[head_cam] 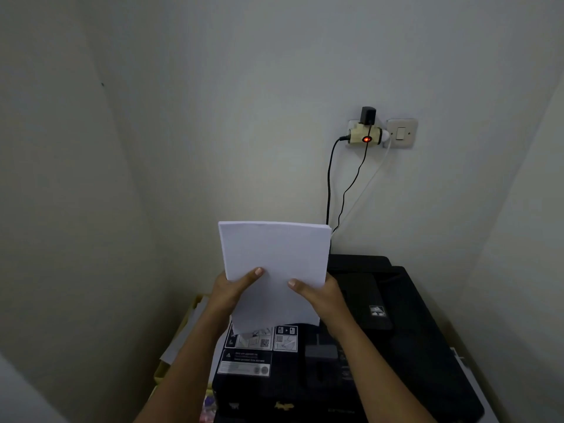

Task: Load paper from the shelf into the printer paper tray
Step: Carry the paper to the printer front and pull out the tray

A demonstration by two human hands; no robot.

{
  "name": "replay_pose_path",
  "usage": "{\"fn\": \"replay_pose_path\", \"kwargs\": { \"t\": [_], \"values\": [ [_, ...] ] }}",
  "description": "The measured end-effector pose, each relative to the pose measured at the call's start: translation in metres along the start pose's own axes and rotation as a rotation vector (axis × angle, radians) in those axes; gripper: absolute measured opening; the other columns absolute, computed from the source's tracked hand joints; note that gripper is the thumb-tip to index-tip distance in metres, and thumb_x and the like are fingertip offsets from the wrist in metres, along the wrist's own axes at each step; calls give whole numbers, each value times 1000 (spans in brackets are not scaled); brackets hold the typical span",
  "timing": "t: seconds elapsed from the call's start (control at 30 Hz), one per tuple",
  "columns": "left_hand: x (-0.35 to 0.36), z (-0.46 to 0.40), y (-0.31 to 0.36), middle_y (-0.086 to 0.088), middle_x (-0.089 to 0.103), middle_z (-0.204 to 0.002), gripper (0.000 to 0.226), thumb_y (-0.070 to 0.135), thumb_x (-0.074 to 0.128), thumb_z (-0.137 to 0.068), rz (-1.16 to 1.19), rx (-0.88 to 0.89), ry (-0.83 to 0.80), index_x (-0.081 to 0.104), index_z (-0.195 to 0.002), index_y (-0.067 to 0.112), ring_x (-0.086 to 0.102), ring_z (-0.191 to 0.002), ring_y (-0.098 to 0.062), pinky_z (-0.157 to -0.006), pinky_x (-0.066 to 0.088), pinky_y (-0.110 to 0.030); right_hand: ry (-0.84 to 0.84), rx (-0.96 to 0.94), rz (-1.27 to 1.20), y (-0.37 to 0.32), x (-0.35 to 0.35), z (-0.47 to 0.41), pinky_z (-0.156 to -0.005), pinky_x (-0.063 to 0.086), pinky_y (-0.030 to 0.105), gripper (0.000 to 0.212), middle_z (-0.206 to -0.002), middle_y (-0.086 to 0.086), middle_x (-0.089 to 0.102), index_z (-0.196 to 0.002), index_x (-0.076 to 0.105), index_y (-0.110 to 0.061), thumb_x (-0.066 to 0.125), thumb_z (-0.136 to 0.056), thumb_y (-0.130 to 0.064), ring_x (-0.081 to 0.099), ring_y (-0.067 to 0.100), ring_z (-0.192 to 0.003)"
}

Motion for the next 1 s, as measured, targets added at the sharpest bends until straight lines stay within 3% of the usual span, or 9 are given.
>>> {"fn": "replay_pose_path", "kwargs": {
  "t": [0.23, 0.47, 0.63, 0.8, 1.0],
  "values": [
    [8, 2, 2, -9, 80, -110, 50, 33, 93, -73, -19, -16, -9, 75, -117, 15, 76, -101, -29, -78, 61, -38, -44, -52, 70, 7, 10, -9, -94, 60, 30, 50, -124, -7, 78, -138, 66, -29, 86, -92, -26, 74, 9, -113],
    [6, 4, 1, -11, 75, -111, 37, 25, 83, -87, -114, 11, -29, 69, -119, 13, 71, -99, -27, -73, 57, -35, -43, -60, 145, 11, 11, -9, -90, 58, 29, 30, -119, -14, 75, -125, 64, -45, 72, -103, -26, 71, 7, -110],
    [7, 0, 8, -7, 77, -106, 22, 26, 83, -88, -161, 47, -56, 70, -106, 23, 73, -98, -27, -75, 59, -35, -28, -57, 163, 6, 7, -10, -93, 59, 30, 34, -122, -11, 76, -137, 65, -29, 70, -103, -23, 73, 10, -111],
    [18, 0, 15, -3, 77, -106, 27, 26, 84, -87, -171, 82, -85, 71, -110, 24, 73, -96, -23, -76, 59, -35, 11, -50, 124, -6, -6, -5, -88, 59, 28, 34, -120, -9, 76, -133, 65, -27, 74, -101, -23, 73, 10, -109],
    [31, 6, 13, -1, 78, -104, 22, 22, 86, -84, -133, 101, -55, 72, -101, 29, 74, -96, -22, -83, 61, -42, 41, -54, 42, -10, -15, 2, -92, 61, 29, 45, -125, -7, 78, -140, 67, -22, 79, -98, -33, 75, 9, -110]
  ]
}}
Point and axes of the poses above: each hand's wrist, its own z-axis away from the middle knuckle, its own x-axis out of the palm, y = z × x, the point moved 2 cm from there along -z, towards the middle knuckle
